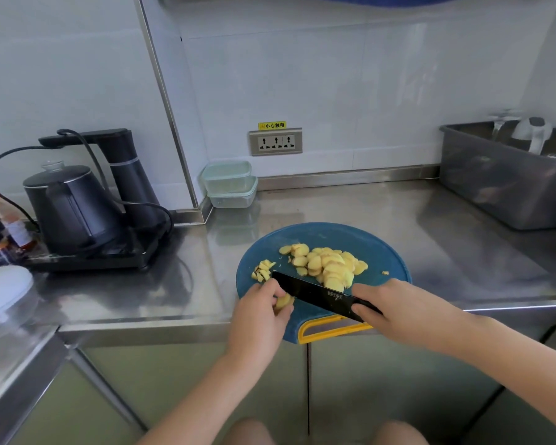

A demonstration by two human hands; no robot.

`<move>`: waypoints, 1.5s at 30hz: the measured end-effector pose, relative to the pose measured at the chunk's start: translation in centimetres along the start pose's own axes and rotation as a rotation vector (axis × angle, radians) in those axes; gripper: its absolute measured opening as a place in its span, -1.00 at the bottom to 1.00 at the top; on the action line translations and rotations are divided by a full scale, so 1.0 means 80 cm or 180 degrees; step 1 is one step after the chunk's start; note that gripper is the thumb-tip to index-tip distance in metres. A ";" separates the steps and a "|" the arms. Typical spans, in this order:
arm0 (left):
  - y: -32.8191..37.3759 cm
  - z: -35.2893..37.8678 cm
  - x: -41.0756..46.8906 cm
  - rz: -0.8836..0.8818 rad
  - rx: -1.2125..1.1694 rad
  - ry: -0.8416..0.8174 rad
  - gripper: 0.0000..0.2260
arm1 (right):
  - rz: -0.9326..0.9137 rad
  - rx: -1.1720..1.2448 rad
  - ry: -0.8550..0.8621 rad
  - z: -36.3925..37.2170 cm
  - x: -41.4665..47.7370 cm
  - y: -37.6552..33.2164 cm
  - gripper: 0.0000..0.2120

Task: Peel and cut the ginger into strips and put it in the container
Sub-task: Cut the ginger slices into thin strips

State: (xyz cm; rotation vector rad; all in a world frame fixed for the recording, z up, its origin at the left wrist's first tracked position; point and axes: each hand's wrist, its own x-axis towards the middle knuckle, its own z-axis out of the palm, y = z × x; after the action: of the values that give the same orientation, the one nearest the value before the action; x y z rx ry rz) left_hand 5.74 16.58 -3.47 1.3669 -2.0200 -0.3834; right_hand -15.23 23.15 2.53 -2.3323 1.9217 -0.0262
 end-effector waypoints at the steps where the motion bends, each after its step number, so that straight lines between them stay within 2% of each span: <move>1: 0.000 0.001 0.000 0.0021 0.0040 0.0033 -0.90 | -0.0020 -0.0012 0.0005 0.000 0.002 0.001 -0.86; 10: -0.006 0.006 -0.003 0.0090 0.0000 0.0151 -0.87 | -0.0213 -0.0246 0.0189 -0.003 0.018 -0.001 -0.77; 28: -0.001 0.012 -0.008 0.0060 0.0002 0.0320 -0.82 | -0.0402 -0.0425 0.0295 0.005 0.023 0.007 -0.76; 45: -0.004 0.019 -0.010 0.0207 0.0300 0.0587 -0.77 | -0.0513 -0.0631 -0.0084 0.002 0.027 0.011 -0.77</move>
State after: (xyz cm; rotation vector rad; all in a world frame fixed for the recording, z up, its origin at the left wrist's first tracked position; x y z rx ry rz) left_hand 5.15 16.99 -5.10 1.3371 -1.9447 -0.1291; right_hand -15.65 20.89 2.15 -2.5946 1.7942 0.1884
